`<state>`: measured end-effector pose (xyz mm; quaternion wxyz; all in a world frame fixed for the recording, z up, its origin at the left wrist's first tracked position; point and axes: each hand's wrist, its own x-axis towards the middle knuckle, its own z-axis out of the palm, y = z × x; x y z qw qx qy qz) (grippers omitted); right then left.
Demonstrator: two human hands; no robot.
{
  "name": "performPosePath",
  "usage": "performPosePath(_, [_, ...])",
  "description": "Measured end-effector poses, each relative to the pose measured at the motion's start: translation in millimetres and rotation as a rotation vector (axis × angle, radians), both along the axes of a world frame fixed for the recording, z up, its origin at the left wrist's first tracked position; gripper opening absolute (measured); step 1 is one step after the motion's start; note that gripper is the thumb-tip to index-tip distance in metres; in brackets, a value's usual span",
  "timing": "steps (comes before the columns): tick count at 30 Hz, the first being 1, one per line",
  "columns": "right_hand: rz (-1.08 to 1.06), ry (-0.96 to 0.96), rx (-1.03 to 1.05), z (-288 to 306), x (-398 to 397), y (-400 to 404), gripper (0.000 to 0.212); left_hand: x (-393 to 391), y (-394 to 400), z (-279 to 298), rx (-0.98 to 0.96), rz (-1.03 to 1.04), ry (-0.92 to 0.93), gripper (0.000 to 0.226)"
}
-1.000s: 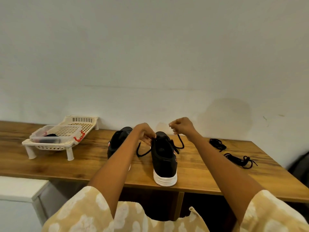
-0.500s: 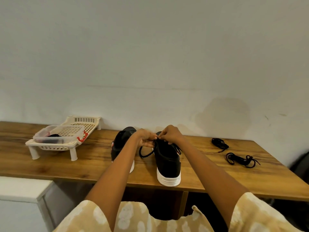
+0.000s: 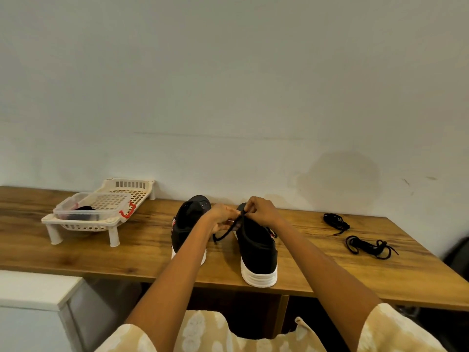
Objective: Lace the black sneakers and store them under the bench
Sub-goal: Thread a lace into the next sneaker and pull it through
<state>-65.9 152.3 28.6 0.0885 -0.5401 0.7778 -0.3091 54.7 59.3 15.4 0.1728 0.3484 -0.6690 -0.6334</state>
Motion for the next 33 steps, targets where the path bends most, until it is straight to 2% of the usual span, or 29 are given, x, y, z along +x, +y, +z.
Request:
performPosePath(4, [0.009,-0.068,0.067,3.6,-3.8,1.2,0.013,-0.9,4.8,-3.5,-0.186,0.035,-0.035,0.011])
performPosePath(8, [0.033,-0.137,0.083,19.1,-6.6,1.8,0.022,-7.0,10.9,5.7,-0.595,0.13,-0.069,0.018])
performPosePath(11, [0.07,-0.23,0.049,34.8,-3.9,1.3,0.015,-12.5,6.1,30.9,-0.747,0.227,-0.055,0.012])
performPosePath(14, [0.07,-0.245,-0.081,50.8,2.7,-5.3,0.016,-15.8,0.3,51.9,-0.7,0.376,0.109,0.009])
performPosePath(17, [0.042,-0.429,-0.368,78.9,7.5,-10.6,0.018,-17.5,0.7,52.6,-0.442,0.421,0.298,0.016])
performPosePath(19, [0.044,-0.509,-0.548,105.7,7.6,-10.1,0.019,-17.9,1.3,39.8,-0.241,0.271,0.276,0.026])
performPosePath(21, [0.081,-0.548,-0.677,132.3,8.4,-9.7,0.014,-13.1,5.5,22.9,-0.302,0.056,0.118,0.025])
performPosePath(23, [0.104,-0.571,-0.761,150.7,9.5,-8.2,0.01,-11.3,8.6,10.0,-0.399,-0.014,0.048,0.022])
performPosePath(25, [0.111,-0.582,-0.795,157.0,10.6,-6.7,0.01,-13.3,10.4,10.8,-0.399,0.114,0.135,0.019])
performPosePath(28, [0.1,-0.631,-0.785,146.1,11.1,-2.9,0.012,-16.3,11.1,42.3,-0.237,0.359,0.387,0.016])
performPosePath(33, [0.001,-0.509,-0.556,102.1,7.1,-2.1,0.018,-10.2,12.0,110.1,-0.176,0.52,0.648,0.013])
